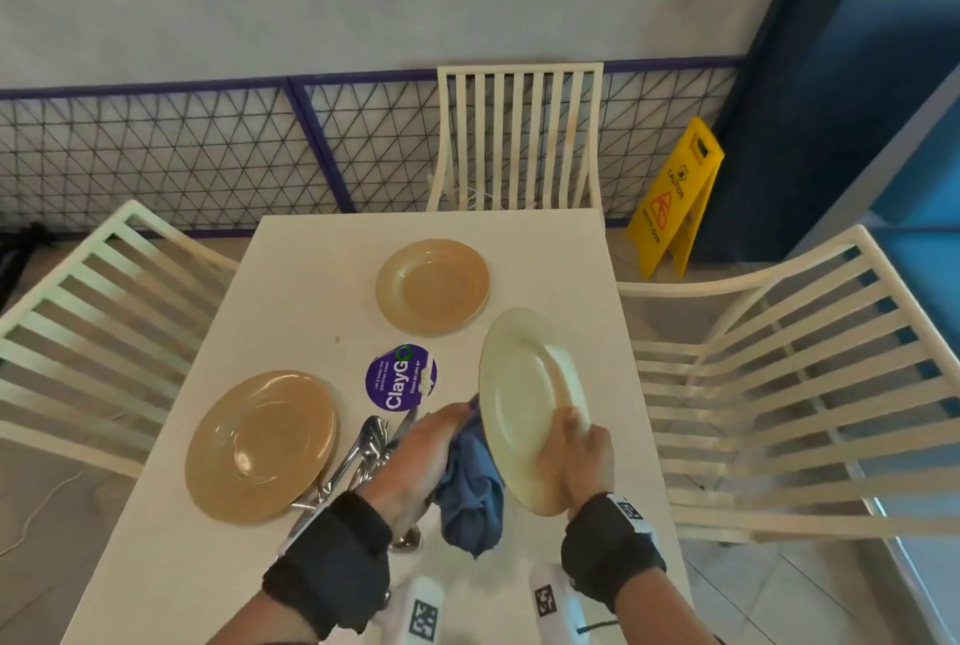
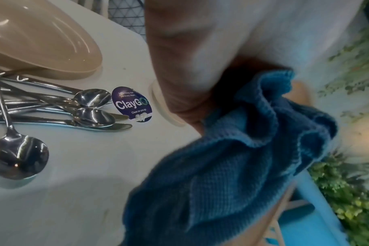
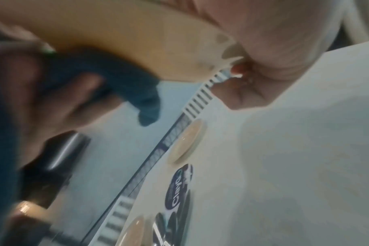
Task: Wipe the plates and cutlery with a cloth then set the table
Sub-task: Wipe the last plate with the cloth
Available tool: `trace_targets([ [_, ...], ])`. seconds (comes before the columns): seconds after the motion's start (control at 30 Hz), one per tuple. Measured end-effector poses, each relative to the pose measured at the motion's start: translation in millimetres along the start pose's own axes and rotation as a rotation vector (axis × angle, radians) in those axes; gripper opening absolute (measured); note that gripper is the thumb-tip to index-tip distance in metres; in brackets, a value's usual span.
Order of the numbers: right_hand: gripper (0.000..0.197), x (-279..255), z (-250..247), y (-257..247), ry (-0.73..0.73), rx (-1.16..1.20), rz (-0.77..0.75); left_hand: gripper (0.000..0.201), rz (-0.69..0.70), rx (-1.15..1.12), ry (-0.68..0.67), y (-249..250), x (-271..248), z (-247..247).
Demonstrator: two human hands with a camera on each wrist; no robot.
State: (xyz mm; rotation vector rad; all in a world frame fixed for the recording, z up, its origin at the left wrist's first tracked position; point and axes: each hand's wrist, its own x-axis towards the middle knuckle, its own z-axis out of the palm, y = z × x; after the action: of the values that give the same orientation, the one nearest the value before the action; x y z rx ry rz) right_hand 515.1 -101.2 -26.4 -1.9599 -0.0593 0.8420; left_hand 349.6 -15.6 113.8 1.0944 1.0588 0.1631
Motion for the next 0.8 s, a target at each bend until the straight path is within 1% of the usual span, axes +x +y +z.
trace_targets([
  [0.03,0.051,1,-7,0,0.003,0.083,0.021,0.041,0.019,-0.01,0.021,2,0,-6],
  [0.1,0.035,3,-22,5,0.018,0.265,0.096,0.036,0.075,-0.015,0.081,1,1,-16],
  [0.17,0.028,9,-37,12,0.031,0.358,0.125,0.034,0.123,0.027,0.135,0,2,-23],
  [0.3,0.029,20,-51,20,0.069,0.369,0.131,0.033,0.142,0.077,0.176,-10,7,-35],
  [0.43,0.036,26,-59,22,0.108,0.389,0.203,0.031,0.139,0.113,0.223,-23,10,-41],
  [0.5,0.038,28,-60,22,0.105,0.401,0.239,0.03,0.141,0.104,0.241,-28,11,-43],
  [0.6,0.035,31,-59,23,0.071,0.437,0.27,0.03,0.151,0.135,0.275,-37,9,-46],
  [0.7,0.036,32,-54,23,0.046,0.464,0.313,0.028,0.156,0.158,0.259,-43,6,-47],
  [0.8,0.037,30,-49,27,0.018,0.506,0.349,0.025,0.188,0.147,0.285,-45,2,-45],
])
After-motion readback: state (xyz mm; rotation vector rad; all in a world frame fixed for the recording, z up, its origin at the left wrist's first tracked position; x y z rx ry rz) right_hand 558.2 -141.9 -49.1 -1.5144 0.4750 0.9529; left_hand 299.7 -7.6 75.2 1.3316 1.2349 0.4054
